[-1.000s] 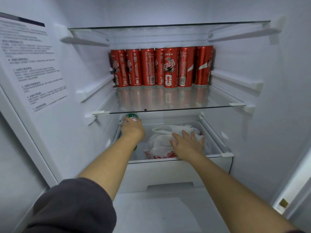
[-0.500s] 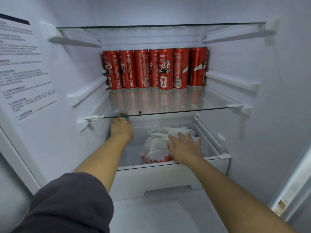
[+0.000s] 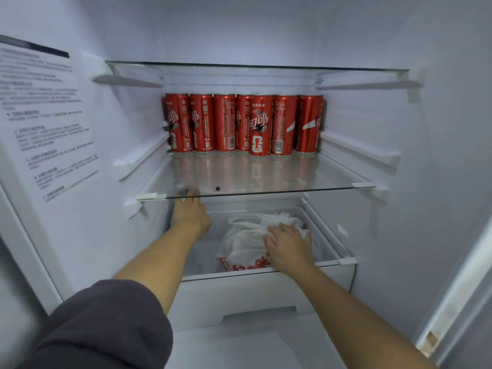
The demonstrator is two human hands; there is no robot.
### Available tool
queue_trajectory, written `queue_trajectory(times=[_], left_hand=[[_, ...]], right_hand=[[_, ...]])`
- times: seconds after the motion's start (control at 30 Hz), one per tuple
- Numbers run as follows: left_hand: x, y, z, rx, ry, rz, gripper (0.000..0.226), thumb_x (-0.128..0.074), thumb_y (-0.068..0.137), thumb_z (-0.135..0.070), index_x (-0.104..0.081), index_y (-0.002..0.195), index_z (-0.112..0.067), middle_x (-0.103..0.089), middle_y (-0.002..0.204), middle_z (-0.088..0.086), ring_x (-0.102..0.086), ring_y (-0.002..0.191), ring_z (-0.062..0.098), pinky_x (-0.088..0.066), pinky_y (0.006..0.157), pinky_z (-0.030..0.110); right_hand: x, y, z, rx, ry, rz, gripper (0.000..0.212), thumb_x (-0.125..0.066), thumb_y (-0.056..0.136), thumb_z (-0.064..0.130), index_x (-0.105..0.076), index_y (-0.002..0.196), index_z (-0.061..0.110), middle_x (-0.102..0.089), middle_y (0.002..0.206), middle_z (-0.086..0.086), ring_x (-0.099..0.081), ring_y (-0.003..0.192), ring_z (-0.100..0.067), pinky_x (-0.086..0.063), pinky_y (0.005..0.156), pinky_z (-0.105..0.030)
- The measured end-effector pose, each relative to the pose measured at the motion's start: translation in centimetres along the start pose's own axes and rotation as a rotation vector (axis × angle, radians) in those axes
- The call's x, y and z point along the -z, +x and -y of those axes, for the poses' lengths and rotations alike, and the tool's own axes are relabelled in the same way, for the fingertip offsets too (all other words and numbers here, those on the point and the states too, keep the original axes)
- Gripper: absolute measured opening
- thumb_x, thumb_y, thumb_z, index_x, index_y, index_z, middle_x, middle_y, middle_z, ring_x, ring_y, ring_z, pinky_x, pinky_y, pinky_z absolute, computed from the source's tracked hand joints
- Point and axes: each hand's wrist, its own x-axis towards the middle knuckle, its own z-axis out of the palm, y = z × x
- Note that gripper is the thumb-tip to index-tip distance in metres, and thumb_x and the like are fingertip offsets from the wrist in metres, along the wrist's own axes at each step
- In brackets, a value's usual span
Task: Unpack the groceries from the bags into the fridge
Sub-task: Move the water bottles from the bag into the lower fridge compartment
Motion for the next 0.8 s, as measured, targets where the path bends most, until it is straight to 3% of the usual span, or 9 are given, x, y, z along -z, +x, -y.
queue_trajectory(times=[0.17,0.33,0.4,0.47,0.5,0.6,0.7,0.8], left_hand=[[1.8,-3.4,-2.2,0.101,-0.308,-0.083,0.05,-0.027,0.099,-0.038,-0.044,0.139,-0.015,-0.026,0.154,0.013,-0.018,0.143,0.025,-0.015,0.115,0.051],[2.9,-10.1,-6.1,0.014,-0.587,-0.23,0.053,-0.029,0.1,-0.041,-0.032,0.148,-0.019,-0.017,0.159,0.01,-0.006,0.149,0.021,0.004,0.117,0.049],[2.1,-13.8,-7.0,0.001,-0.7,-0.311,0.055,-0.027,0.098,-0.041,-0.037,0.146,-0.017,-0.022,0.158,0.011,-0.009,0.149,0.022,0.001,0.118,0.051],[1.1,-18.0,-7.9,-0.009,-0.833,-0.376,0.064,-0.022,0.091,-0.046,-0.046,0.141,-0.014,-0.031,0.155,0.012,-0.017,0.147,0.025,-0.004,0.117,0.051],[0.4,-20.2,-8.4,-0.017,-0.881,-0.384,0.069,-0.018,0.088,-0.048,-0.048,0.14,-0.014,-0.032,0.155,0.01,-0.018,0.147,0.024,-0.004,0.117,0.049],[-1.3,-26.4,-10.0,-0.059,-0.967,-0.288,0.077,-0.009,0.084,-0.056,-0.04,0.145,-0.02,-0.02,0.159,0.002,-0.006,0.148,0.015,0.006,0.118,0.038],[-1.6,-31.3,-11.6,-0.092,-0.961,-0.232,0.077,-0.01,0.085,-0.056,-0.039,0.146,-0.018,-0.021,0.159,0.005,-0.008,0.148,0.017,0.005,0.119,0.038],[-1.0,-35.7,-13.3,-0.105,-0.979,-0.223,0.075,-0.014,0.086,-0.054,-0.041,0.145,-0.016,-0.026,0.157,0.009,-0.012,0.148,0.023,0.004,0.118,0.039]], right_hand=[[-0.1,-1.1,-0.2,-0.031,0.005,-0.098,0.049,-0.026,0.102,0.042,-0.038,0.147,0.026,-0.027,0.158,-0.006,-0.016,0.147,-0.025,-0.009,0.117,-0.054],[-0.5,-5.8,-1.1,-0.044,0.004,-0.128,0.06,-0.013,0.099,0.053,-0.027,0.152,0.029,-0.012,0.162,-0.007,0.002,0.15,-0.027,0.004,0.116,-0.056],[-1.2,-8.4,-1.9,-0.041,-0.012,-0.109,0.073,-0.003,0.089,0.056,-0.031,0.15,0.028,-0.019,0.161,-0.009,-0.007,0.15,-0.03,-0.004,0.115,-0.06],[-1.4,-11.4,-3.0,-0.049,-0.024,-0.094,0.069,-0.014,0.089,0.05,-0.046,0.143,0.023,-0.036,0.153,-0.013,-0.03,0.143,-0.034,-0.025,0.11,-0.063],[-1.4,-13.1,-3.5,-0.042,-0.019,-0.099,0.066,-0.018,0.089,0.048,-0.048,0.142,0.022,-0.039,0.152,-0.013,-0.035,0.141,-0.035,-0.028,0.109,-0.062],[-1.9,-18.2,-5.0,0.0,-0.015,-0.025,0.076,0.0,0.088,0.052,-0.031,0.151,0.023,-0.018,0.16,-0.009,-0.014,0.149,-0.031,-0.004,0.118,-0.048],[-2.6,-23.6,-6.2,-0.033,-0.038,-0.007,0.063,-0.012,0.099,0.048,-0.052,0.139,0.021,-0.045,0.148,-0.011,-0.042,0.136,-0.033,-0.02,0.116,-0.048],[-3.1,-29.4,-8.0,-0.019,-0.054,0.067,0.064,-0.011,0.095,0.049,-0.039,0.147,0.025,-0.029,0.157,-0.007,-0.025,0.146,-0.03,-0.013,0.114,-0.049]])
